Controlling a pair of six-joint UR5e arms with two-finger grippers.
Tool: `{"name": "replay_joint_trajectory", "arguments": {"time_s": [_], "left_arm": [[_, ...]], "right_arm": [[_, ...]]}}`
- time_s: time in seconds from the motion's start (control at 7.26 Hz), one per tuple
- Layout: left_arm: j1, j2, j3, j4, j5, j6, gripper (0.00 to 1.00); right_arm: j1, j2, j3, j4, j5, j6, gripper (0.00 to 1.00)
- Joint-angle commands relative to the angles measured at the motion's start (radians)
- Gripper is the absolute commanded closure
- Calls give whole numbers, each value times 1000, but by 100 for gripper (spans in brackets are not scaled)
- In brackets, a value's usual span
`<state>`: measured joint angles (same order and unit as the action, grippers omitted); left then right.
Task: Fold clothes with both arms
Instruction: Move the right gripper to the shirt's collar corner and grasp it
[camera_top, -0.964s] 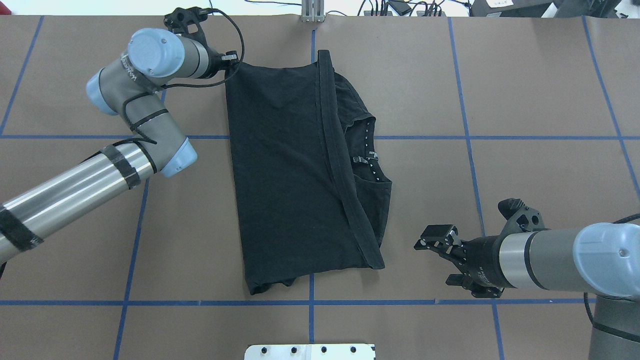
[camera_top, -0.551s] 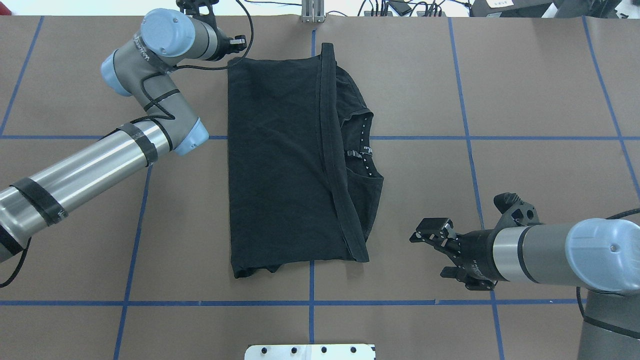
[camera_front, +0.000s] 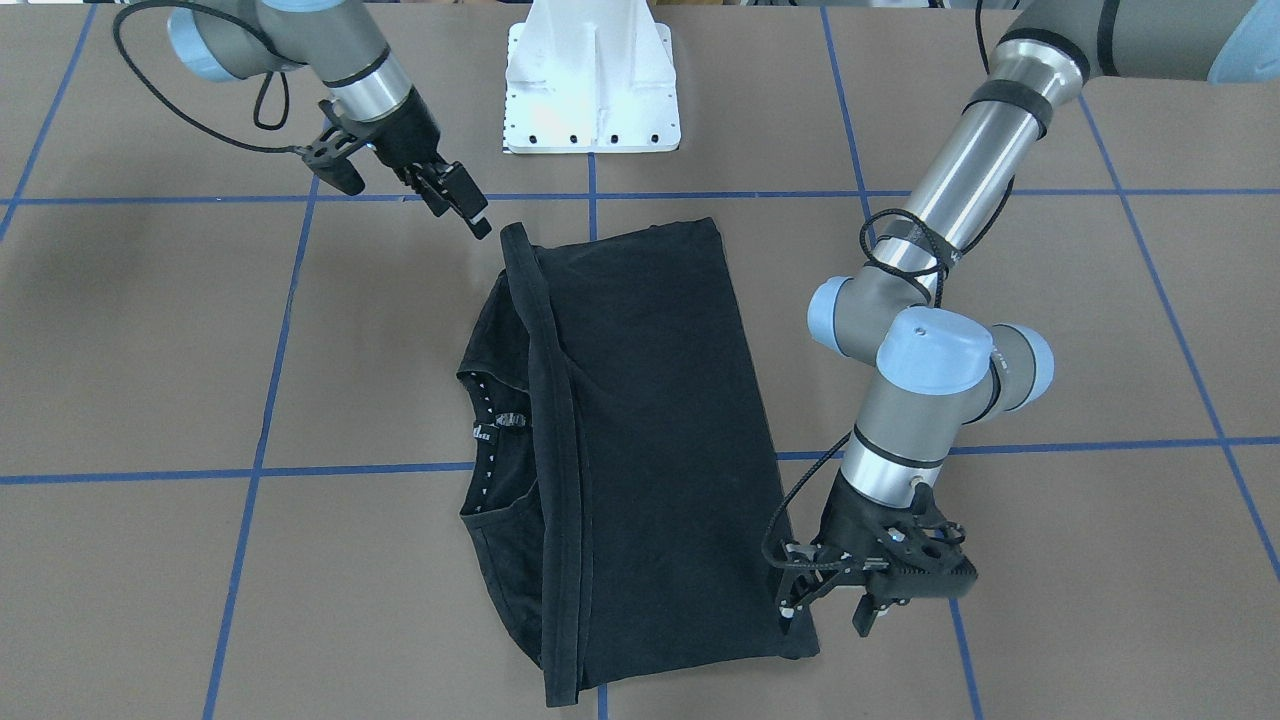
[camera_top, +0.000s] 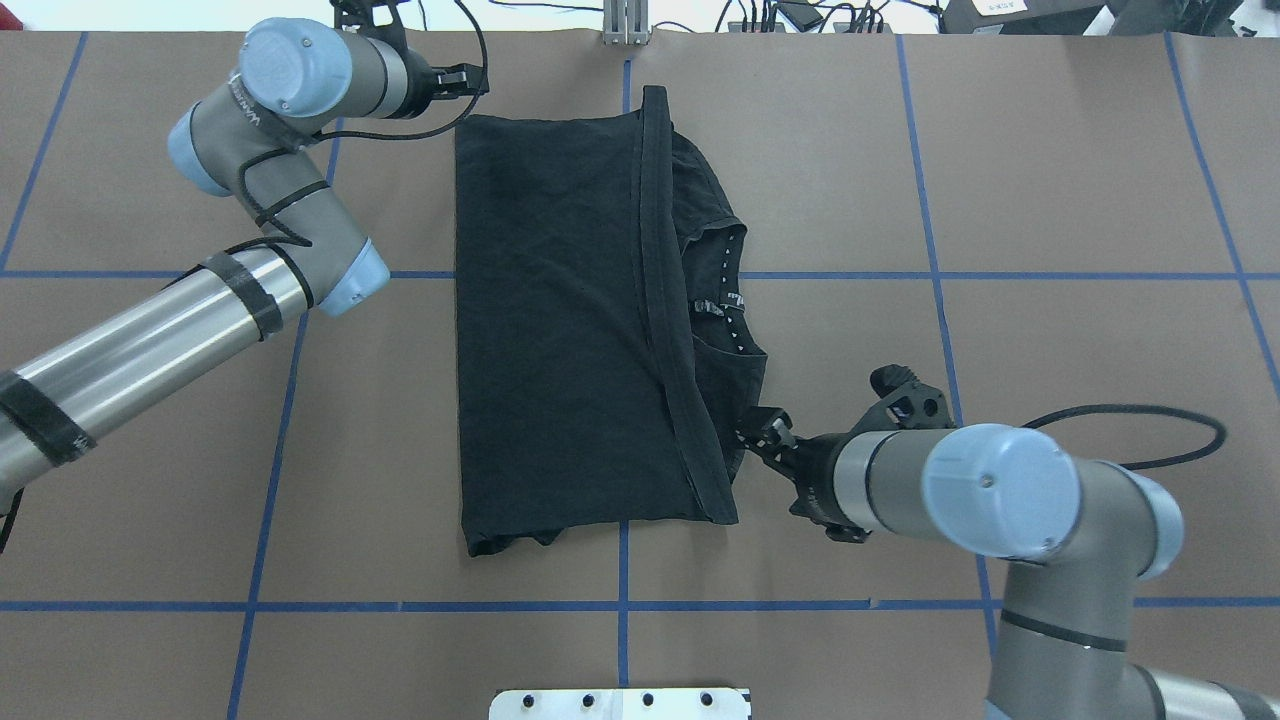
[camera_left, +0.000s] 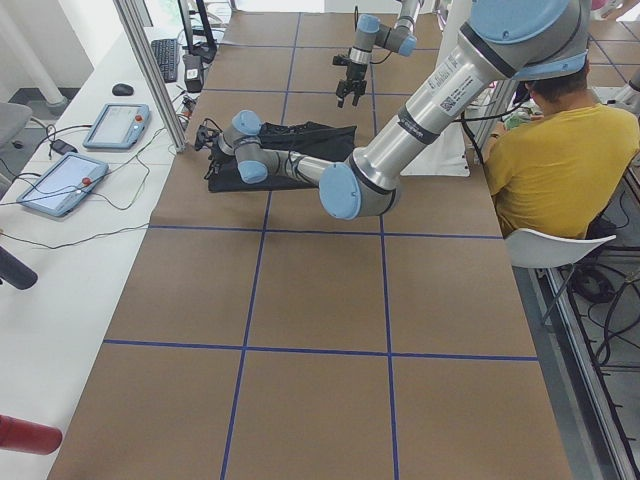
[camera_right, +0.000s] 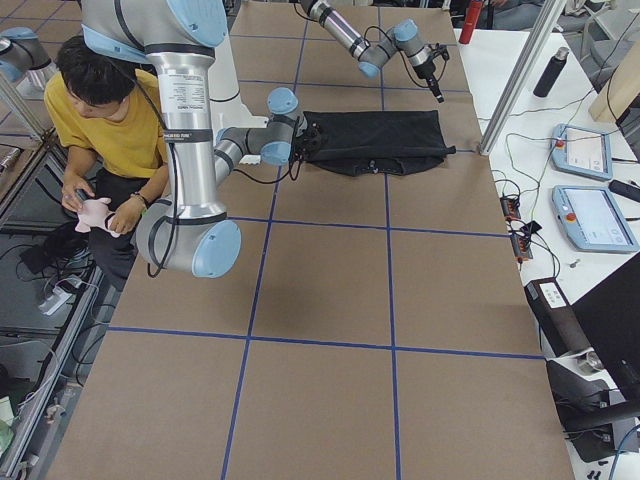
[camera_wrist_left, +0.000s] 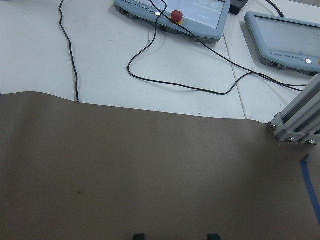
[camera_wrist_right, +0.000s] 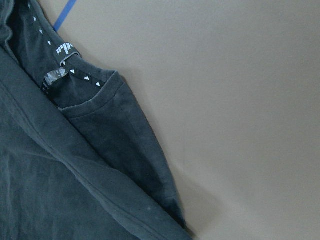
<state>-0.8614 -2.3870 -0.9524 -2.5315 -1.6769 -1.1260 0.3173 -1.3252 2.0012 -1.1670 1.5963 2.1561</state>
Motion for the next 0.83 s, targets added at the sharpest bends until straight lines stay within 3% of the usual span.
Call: {"name": "replay_joint_trajectory", "arguments": {"time_s": [0.0, 0.41, 0.69], "left_arm": [[-1, 48, -66, 5, -17, -5, 2], [-1, 49, -66, 5, -15, -12, 2], [-1, 49, -66, 5, -17, -12, 2]], "right_arm": [[-66, 86, -62, -51, -133, 62, 0], [-70, 155, -186, -54, -196, 82, 5], [-54, 152, -185, -54, -193, 68, 8]]}}
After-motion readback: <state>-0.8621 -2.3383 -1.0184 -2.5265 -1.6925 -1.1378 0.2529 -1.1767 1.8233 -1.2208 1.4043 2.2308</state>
